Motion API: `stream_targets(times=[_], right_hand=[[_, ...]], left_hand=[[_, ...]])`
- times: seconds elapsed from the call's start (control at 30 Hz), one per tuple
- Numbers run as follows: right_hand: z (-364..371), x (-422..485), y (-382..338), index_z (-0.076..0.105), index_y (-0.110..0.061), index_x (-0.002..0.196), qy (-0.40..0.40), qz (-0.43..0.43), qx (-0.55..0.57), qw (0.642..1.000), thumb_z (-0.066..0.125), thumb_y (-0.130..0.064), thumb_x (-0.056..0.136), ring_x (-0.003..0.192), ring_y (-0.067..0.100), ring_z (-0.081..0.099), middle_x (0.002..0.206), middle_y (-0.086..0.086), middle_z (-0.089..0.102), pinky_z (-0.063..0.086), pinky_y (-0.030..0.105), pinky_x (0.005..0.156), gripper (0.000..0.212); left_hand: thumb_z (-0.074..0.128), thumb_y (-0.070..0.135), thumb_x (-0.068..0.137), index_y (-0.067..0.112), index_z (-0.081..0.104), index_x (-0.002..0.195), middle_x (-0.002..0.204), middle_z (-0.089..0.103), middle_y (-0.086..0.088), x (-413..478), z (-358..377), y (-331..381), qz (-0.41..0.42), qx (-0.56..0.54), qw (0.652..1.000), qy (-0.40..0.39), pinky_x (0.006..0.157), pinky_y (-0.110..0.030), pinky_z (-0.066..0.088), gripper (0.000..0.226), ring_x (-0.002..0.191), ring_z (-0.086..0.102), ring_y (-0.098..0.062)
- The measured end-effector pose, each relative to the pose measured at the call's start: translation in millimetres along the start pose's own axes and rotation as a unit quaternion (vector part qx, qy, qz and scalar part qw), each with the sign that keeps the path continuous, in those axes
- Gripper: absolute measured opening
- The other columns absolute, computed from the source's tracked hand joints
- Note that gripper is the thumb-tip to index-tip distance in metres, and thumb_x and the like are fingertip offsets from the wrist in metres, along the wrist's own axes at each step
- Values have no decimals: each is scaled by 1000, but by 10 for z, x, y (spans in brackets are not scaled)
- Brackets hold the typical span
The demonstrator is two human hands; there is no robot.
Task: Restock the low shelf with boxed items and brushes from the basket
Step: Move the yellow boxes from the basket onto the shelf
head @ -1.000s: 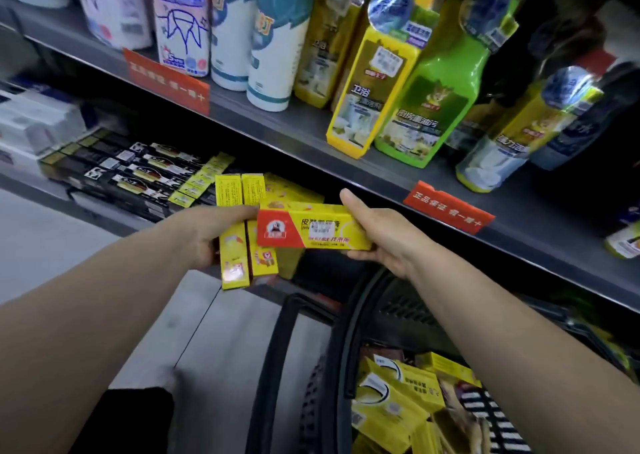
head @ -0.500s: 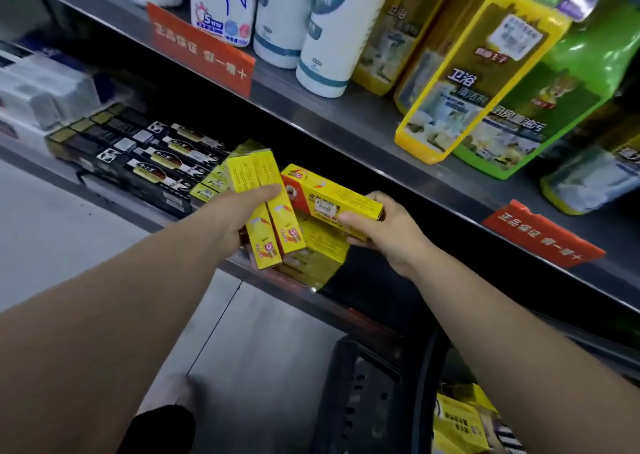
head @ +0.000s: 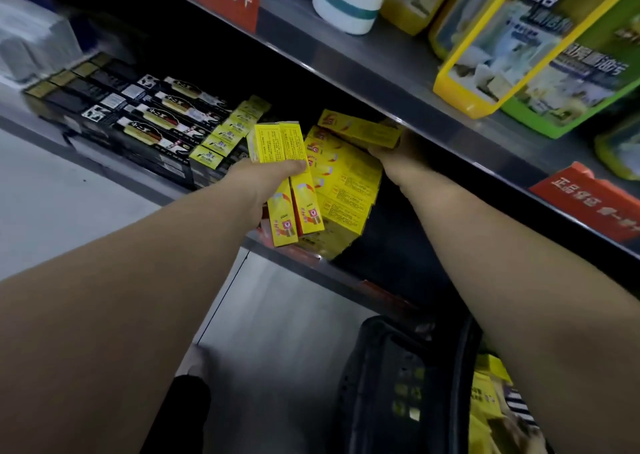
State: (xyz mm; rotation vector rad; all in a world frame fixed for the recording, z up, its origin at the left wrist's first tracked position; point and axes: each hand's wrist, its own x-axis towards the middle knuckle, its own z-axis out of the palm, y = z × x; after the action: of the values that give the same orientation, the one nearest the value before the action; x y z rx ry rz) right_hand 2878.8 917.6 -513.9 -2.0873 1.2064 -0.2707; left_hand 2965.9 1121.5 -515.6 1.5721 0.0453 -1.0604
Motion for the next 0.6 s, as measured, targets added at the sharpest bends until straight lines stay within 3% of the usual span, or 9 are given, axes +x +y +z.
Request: stream_targets(times=[0.1,0.2,0.3,0.37,0.5,0.6], right_hand=[[42,150,148,39,-2,134,-39,-4,58,998,62,-2,87,103,13,44,113,6,47,42,15,73,53],[1,282,237,42,-4,129,-65,-6,37,997,63,-1,85,96,14,47,106,4,47,42,16,67,49],[-46,384,264,48,-7,120,-96,-7,22,995,59,-4,89,70,8,50,82,-3,51,42,7,48,33],[-54,432,269,47,-5,127,-110,-18,0,994,55,-10,93,73,7,51,85,-4,51,43,10,53,36],[11,421,256,46,-14,134,-134,-48,-40,989,48,-11,97,102,16,53,119,8,52,37,18,79,38],[43,406,217,49,-14,132,-131,-63,-61,988,42,-4,98,117,27,52,130,14,52,36,19,79,37]], left_hand=[[78,36,73,14,56,117,101,69,-8,12,0,-5,0,5,1000,6,71,-42,57,54,82,69,-26],[77,34,75,14,57,111,97,70,-8,27,9,-10,3,7,1000,8,62,-34,54,46,75,68,-23],[77,32,76,15,57,108,90,70,-6,25,24,-15,9,3,1000,12,53,-29,51,42,68,68,-19],[77,32,76,15,58,109,89,70,-5,18,31,-15,10,3,1000,15,52,-28,51,42,68,68,-19],[76,31,77,16,59,107,91,70,-4,2,41,-3,10,-6,1000,16,50,-26,48,38,68,68,-17],[77,31,76,15,58,111,96,70,-5,-18,52,0,10,-7,1000,17,51,-27,50,42,72,68,-19]])
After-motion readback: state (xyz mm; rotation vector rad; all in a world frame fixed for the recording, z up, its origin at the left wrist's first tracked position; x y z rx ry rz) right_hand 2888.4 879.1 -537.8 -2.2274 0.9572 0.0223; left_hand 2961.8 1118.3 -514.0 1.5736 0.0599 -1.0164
